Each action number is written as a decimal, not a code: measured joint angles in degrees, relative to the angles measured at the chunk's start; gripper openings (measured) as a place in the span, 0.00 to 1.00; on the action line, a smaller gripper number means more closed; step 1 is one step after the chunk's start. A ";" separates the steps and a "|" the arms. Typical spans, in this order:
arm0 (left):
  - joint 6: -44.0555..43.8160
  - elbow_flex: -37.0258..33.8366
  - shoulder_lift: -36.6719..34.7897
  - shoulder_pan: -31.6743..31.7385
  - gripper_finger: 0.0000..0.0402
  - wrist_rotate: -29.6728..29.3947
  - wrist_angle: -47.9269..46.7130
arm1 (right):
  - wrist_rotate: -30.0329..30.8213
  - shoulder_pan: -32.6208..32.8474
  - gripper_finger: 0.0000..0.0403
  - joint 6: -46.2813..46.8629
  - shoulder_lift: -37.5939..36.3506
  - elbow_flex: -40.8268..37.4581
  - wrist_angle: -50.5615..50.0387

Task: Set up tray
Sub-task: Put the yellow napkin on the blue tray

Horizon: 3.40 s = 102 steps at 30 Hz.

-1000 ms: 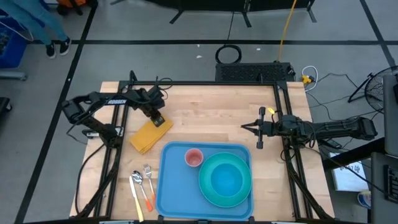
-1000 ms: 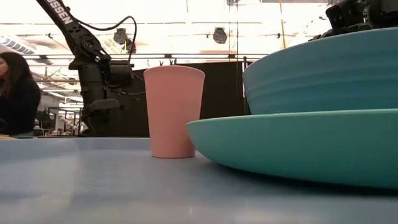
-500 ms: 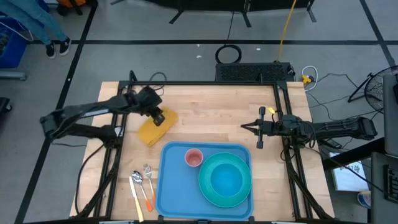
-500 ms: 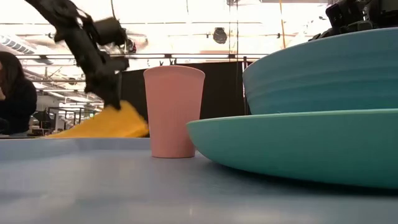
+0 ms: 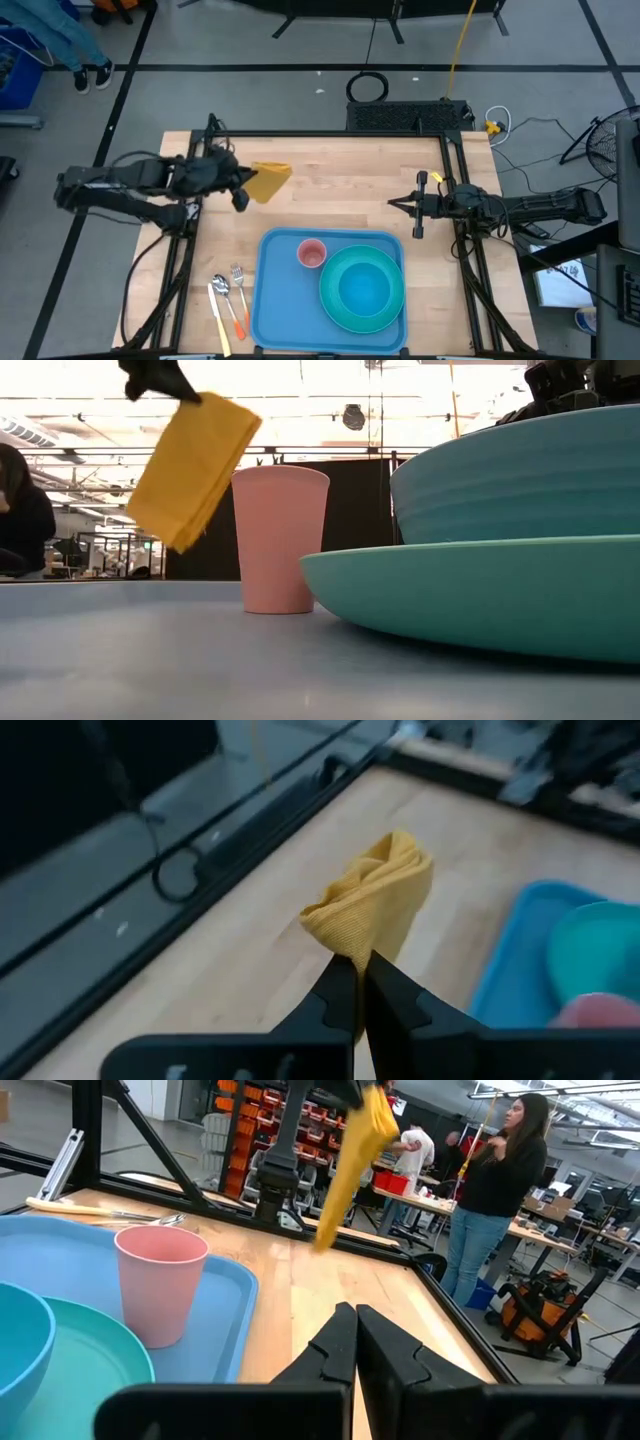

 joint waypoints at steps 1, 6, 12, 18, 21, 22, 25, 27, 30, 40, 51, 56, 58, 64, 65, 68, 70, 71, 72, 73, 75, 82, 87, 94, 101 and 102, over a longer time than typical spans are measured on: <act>-0.51 1.31 0.58 -2.83 0.01 -1.64 0.14 | -0.01 0.00 0.00 -0.02 -0.02 0.00 0.01; -3.79 6.46 4.73 -17.51 0.01 -11.33 -0.17 | -0.01 0.00 0.00 -0.02 -0.01 0.00 0.03; -10.70 11.25 12.90 -35.53 0.01 -29.21 -2.15 | -0.01 0.02 0.00 0.47 -0.02 0.00 -0.77; -25.11 15.79 23.55 -46.03 0.01 -39.13 -1.45 | -0.01 0.02 0.00 1.61 0.00 0.00 -0.80; -29.30 18.77 28.93 -48.24 0.01 -39.39 0.23 | -0.01 0.02 0.00 1.77 0.00 0.00 -0.61; -30.48 19.85 30.60 -48.92 0.01 -39.39 0.37 | -0.01 0.02 0.00 2.13 0.00 0.00 -0.47; -34.35 23.41 35.45 -50.84 0.01 -39.35 0.56 | -0.01 0.02 0.00 3.34 0.00 -0.02 -0.02; -37.18 25.76 38.82 -52.10 0.01 -39.37 0.58 | -0.01 0.02 0.00 3.37 -0.02 0.00 0.05; -43.23 28.14 43.47 -53.56 0.01 -39.16 0.56 | -0.01 0.02 0.00 3.47 -0.02 -0.02 0.03; -68.22 29.35 53.17 -53.89 0.01 -39.77 2.09 | -0.03 0.02 0.00 8.55 -0.02 -0.09 2.46; -88.50 29.33 57.56 -53.65 0.01 -36.94 -5.10 | -0.03 0.02 0.00 10.22 -0.02 -0.09 2.44; -98.50 29.33 58.81 -53.23 0.01 -29.32 -16.35 | -0.03 0.02 0.00 8.62 -0.02 -0.09 2.65; -102.05 29.29 58.78 -52.82 0.01 -24.79 -21.15 | 0.01 0.02 0.00 8.49 -0.01 -0.09 2.75; -103.37 26.73 58.73 -50.40 0.01 -14.81 -25.15 | 0.03 0.02 0.00 8.48 0.00 -0.09 3.75; -102.90 26.09 58.70 -49.84 0.01 -13.78 -25.11 | 0.05 0.02 0.00 8.48 0.00 -0.09 3.75; -101.83 23.62 58.72 -48.27 0.02 -11.46 -24.61 | 0.06 0.02 0.00 8.49 0.00 -0.09 3.75; -101.47 22.03 58.71 -47.40 0.02 -10.21 -24.37 | 0.08 0.02 0.00 8.64 0.00 -0.09 3.74; -101.45 21.12 58.72 -47.00 0.01 -9.36 -24.31 | 0.09 0.02 0.00 8.65 -0.02 -0.09 3.71; -101.42 20.22 58.72 -46.57 0.01 -8.29 -24.27 | 0.10 0.02 0.00 8.66 -0.02 -0.09 3.59; -101.23 19.28 58.70 -46.23 0.01 -7.16 -24.05 | 0.11 0.02 0.00 8.66 0.00 -0.09 3.48; -100.56 17.54 58.71 -45.32 0.02 -6.06 -23.78 | 0.12 0.02 0.00 8.50 0.00 -0.09 3.46; -95.85 14.59 58.71 -42.03 0.01 -7.58 -23.57 | 0.16 0.02 0.00 7.52 -0.01 -0.09 3.46; -88.88 14.49 58.70 -39.57 0.05 -7.59 -23.49 | 0.19 0.02 0.00 7.09 0.00 -0.09 3.44; -83.15 14.49 58.70 -37.81 0.24 -6.92 -23.55 | 0.19 0.02 0.00 7.14 -0.02 -0.09 3.25; -78.60 14.65 57.58 -37.54 0.38 -6.71 -23.99 | 0.19 0.02 0.00 7.15 0.00 -0.09 1.97; -78.24 14.67 57.01 -37.54 0.39 -6.70 -24.14 | 0.19 0.02 0.00 7.17 0.00 -0.09 2.02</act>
